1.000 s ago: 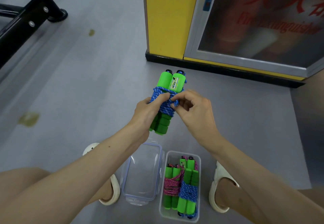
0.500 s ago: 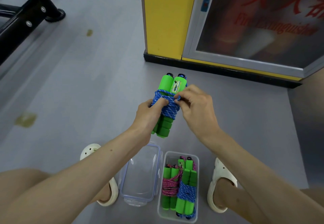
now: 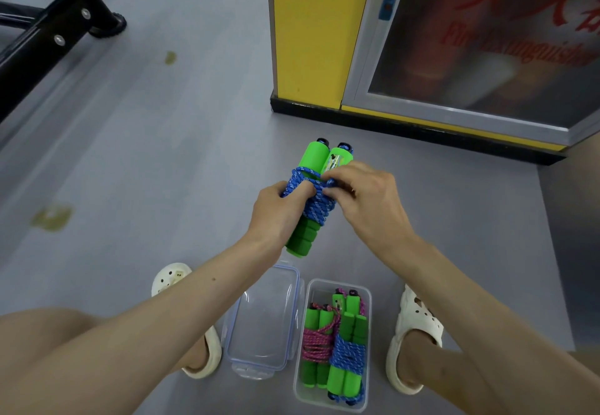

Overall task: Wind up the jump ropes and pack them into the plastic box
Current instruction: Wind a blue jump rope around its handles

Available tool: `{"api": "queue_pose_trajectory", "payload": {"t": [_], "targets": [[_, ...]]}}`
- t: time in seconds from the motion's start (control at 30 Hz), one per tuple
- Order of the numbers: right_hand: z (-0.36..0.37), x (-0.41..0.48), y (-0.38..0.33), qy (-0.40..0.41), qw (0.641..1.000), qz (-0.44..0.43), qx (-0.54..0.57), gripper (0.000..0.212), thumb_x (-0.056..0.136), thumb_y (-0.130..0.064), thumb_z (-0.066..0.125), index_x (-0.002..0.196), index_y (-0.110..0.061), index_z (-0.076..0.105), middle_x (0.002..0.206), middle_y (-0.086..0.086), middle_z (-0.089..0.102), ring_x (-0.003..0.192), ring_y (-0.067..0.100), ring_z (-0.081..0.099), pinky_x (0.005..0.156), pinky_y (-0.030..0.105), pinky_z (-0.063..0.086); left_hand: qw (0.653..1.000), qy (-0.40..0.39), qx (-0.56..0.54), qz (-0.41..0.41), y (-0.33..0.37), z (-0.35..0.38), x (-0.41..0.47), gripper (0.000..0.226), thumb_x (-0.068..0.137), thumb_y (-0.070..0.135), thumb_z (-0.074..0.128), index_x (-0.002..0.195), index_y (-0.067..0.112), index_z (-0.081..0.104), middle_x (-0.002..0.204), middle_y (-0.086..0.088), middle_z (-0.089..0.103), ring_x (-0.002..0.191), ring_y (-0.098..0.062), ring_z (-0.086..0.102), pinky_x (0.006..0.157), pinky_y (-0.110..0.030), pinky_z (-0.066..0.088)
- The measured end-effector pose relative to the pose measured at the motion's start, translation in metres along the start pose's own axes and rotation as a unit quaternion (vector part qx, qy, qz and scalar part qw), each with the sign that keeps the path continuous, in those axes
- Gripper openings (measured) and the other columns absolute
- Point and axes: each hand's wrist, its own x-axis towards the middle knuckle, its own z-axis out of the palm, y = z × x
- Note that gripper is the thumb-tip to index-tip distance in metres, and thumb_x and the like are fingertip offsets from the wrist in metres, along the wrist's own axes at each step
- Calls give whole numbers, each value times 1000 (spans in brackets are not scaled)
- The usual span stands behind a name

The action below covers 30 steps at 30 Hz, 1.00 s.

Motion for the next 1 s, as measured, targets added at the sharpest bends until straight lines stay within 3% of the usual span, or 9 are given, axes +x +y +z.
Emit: {"api": "queue_pose_trajectory", "payload": {"t": [0.13, 0.2, 0.33, 0.47, 0.67, 0.83, 1.0], "targets": [[-1, 1, -2, 35, 995, 69, 60, 16, 75, -1, 74, 88, -1, 64, 72, 5, 63, 59, 10, 54, 63, 12, 47, 1000, -6, 4, 0, 1, -2, -1, 13, 85, 23, 59, 81, 11, 62, 68, 0, 60, 59, -15, 54, 53, -24, 41], [1, 0, -2, 50, 996, 50, 46, 13, 74, -3, 75, 84, -1, 68, 72, 5, 65, 58, 4, 53, 63, 9, 46, 1000, -8, 13, 7, 0, -4, 0, 15, 85, 24, 59, 83, 10, 63, 69, 0, 61, 59, -15, 54, 53, -25, 41], [9, -4, 2, 13, 999, -42, -6, 8, 75, -5, 69, 82, -2, 72, 75, 8, 67, 66, 16, 61, 64, 18, 46, 999, -14, 34, 18, -4, -8, 2, 17, 81, 29, 60, 80, 12, 63, 70, 1, 62, 64, -16, 56, 61, -30, 44], [18, -13, 2, 12, 1000, -28, 0, 10, 80, -5, 61, 87, -1, 68, 80, 10, 64, 70, 23, 61, 64, 32, 51, 997, -21, 76, 25, -3, -16, 6, 26, 62, 41, 59, 78, 21, 64, 74, 4, 67, 76, -21, 65, 73, -37, 52], [22, -17, -5, 58, 998, -12, 27, 9, 83, 1, 59, 89, 1, 65, 82, 11, 63, 73, 13, 55, 68, 15, 42, 996, -66, 59, 25, 5, -21, 9, 12, 77, 18, 66, 89, 16, 69, 78, -2, 70, 73, -20, 66, 75, -35, 55], [29, -21, -11, 59, 997, -3, 45, 8, 82, 0, 59, 87, 2, 66, 81, 10, 64, 71, 17, 57, 68, 15, 42, 993, -41, 102, 51, -2, -24, 11, 35, 47, 49, 60, 75, 31, 69, 74, 4, 70, 81, -23, 69, 84, -49, 54], [31, -24, -14, 66, 995, 15, 75, 8, 84, -3, 59, 90, 1, 64, 84, 8, 64, 75, 13, 57, 69, 22, 47, 991, -30, 124, 51, -3, -23, 9, 40, 45, 58, 55, 70, 28, 66, 73, 4, 69, 81, -24, 68, 85, -50, 52]]}}
